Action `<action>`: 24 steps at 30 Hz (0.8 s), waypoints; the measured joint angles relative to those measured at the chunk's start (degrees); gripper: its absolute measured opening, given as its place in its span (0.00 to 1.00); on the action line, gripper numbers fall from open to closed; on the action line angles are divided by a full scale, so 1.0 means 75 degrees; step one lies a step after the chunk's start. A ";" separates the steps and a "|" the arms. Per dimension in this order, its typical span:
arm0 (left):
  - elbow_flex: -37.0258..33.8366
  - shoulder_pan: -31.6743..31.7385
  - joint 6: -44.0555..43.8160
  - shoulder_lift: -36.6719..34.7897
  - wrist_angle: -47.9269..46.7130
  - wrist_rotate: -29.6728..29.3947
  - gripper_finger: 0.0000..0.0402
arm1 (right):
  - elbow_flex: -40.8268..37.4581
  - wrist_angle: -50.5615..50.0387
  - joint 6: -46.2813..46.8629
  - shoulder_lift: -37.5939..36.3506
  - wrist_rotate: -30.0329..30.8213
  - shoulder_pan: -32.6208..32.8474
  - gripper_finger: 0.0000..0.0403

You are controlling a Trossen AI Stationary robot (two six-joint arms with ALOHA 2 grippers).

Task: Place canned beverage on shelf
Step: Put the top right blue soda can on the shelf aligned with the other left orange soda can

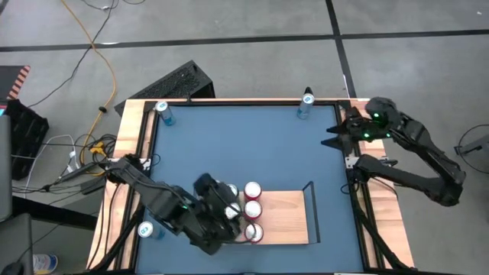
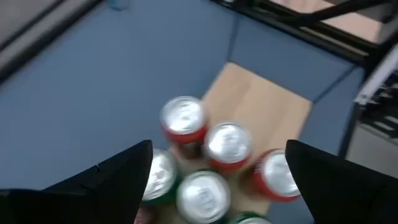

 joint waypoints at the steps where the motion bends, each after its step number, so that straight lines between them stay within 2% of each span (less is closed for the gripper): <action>1: 0.0000 -0.0017 -0.0091 -0.0084 -0.0238 -0.0070 0.88 | 0.0000 0.0001 -0.0097 0.0161 0.0166 0.0107 0.99; 6: 0.0000 -0.0036 -0.0172 -0.0370 -0.1253 0.0015 0.88 | 0.0000 0.0189 -0.0229 0.1055 0.1361 0.0871 0.99; 13: 0.0000 -0.0091 0.0625 -0.1163 -0.1099 -0.0286 0.88 | 0.0025 0.1381 -0.0368 0.2741 0.2998 0.2056 0.99; 16: 0.0000 -0.0165 0.0889 -0.1499 -0.1278 -0.0622 0.88 | 0.0435 0.1325 -0.0333 0.3403 0.4278 0.2157 0.99; 21: 0.0000 -0.0225 0.1238 -0.1956 -0.1618 -0.0965 0.88 | 0.1537 0.0451 0.0184 0.4307 0.6491 0.2138 0.99; 24: 0.0000 -0.0222 0.1648 -0.2121 -0.1616 -0.1034 0.88 | 0.2174 0.0041 0.0771 0.4682 0.7129 0.1906 0.99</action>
